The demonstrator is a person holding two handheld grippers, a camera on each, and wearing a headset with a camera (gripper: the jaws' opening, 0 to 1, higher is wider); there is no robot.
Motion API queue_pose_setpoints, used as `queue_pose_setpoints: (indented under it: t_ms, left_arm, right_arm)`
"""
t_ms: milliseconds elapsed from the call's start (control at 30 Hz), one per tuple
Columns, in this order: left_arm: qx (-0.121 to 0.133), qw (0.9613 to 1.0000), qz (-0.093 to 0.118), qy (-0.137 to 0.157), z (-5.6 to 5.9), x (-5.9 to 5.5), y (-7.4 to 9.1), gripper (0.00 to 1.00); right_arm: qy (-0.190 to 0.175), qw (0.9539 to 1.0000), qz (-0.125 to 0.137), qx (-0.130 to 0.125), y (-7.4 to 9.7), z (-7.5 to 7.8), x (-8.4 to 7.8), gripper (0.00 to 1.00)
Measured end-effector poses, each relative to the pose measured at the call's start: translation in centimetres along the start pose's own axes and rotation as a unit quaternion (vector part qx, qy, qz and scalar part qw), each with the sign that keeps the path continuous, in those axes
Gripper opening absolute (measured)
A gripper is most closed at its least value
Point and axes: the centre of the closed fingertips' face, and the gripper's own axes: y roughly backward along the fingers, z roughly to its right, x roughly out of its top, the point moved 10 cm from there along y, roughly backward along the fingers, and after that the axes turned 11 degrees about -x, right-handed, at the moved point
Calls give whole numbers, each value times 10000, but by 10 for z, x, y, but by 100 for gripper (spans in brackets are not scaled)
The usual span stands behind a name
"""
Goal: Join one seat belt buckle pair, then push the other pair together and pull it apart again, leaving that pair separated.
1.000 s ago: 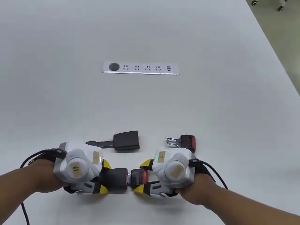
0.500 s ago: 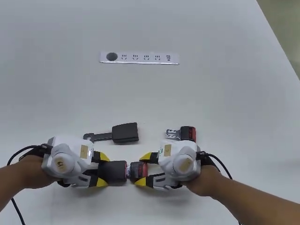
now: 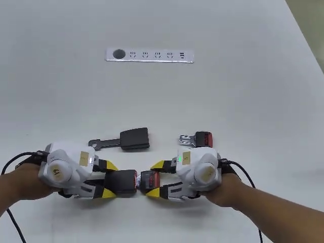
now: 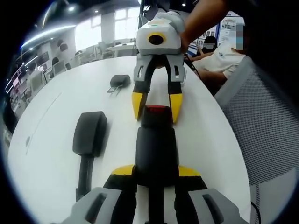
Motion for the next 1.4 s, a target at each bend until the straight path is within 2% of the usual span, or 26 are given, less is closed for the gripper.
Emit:
queue_pose_setpoints:
  t_ms: [367, 733, 900, 967, 1133, 1233, 1267, 1300, 1333, 1400]
  left_arm:
    - [15, 9999, 103, 65, 0, -1, -1, 31]
    - [42, 10000, -6, 16, 1, 1, -1, 32]
    - [84, 9999, -145, 19, 2, 3, -2, 33]
    - [84, 9997, -197, -66, 3, 4, -3, 33]
    - [200, 9997, -102, -9, 4, 2, -3, 34]
    - [238, 9996, -135, 16, 5, 3, -4, 34]
    - [232, 9995, -194, 38, 6, 5, -4, 36]
    - [260, 9993, -205, 183, 7, 6, -4, 38]
    - [182, 9993, -226, 222, 9, 9, -3, 42]
    - [277, 9992, -203, 194, 10, 10, -2, 53]
  right_arm:
    - [-105, 9997, 207, 2, 2, 0, -4, 31]
    - [-99, 9996, 249, -22, 2, -1, -3, 32]
    - [-104, 9998, 190, -45, 3, -2, -1, 33]
    - [125, 9998, 142, -65, 3, -3, -1, 33]
    - [146, 9997, 110, -174, 3, -6, -1, 34]
    - [164, 9996, 82, -226, 3, -8, -1, 34]
    - [160, 9996, 78, -234, 3, -8, -1, 34]
    - [84, 9997, 56, -244, 4, -8, 1, 34]
    - [-231, 9991, 56, -343, 4, -9, 1, 36]
    - [-444, 9979, 104, -455, 8, -7, 4, 49]
